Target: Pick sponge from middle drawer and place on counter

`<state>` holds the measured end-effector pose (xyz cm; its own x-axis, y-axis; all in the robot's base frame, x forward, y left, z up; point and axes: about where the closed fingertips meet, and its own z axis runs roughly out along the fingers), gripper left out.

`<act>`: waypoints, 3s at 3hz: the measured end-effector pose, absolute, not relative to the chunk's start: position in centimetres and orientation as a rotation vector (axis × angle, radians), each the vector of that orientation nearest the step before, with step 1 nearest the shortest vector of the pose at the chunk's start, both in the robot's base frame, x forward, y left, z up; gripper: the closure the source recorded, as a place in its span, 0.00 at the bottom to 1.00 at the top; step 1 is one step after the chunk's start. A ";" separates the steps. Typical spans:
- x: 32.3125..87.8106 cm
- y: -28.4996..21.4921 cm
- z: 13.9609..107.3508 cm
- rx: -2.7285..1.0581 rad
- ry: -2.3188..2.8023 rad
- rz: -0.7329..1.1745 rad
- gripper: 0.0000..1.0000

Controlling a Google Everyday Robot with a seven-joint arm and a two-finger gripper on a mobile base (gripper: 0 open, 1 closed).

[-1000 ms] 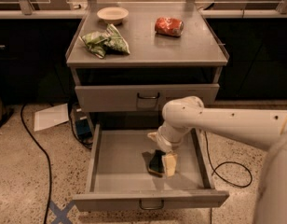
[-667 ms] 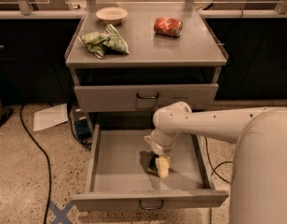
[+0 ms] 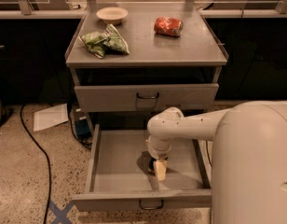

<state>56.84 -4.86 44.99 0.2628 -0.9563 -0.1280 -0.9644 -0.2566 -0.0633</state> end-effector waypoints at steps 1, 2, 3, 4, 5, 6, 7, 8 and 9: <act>56.8 -4.9 45.0 -2.395 1.826 0.097 0.00; 56.6 -4.9 44.5 -2.406 1.791 0.118 0.00; 57.2 -6.8 41.0 -2.397 1.782 0.120 0.00; 58.1 -8.1 36.7 -2.400 1.763 0.150 0.00; 58.9 -8.7 32.3 -2.402 1.757 0.166 0.00; 58.9 -8.7 32.3 -2.402 1.757 0.166 0.00; 58.9 -8.7 32.3 -2.402 1.757 0.166 0.19; 58.9 -8.7 32.3 -2.402 1.757 0.166 0.42; 58.9 -8.7 32.3 -2.402 1.757 0.166 0.65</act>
Offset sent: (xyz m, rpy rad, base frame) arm -0.0029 -0.0013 -0.0074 0.0429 -0.0002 0.0608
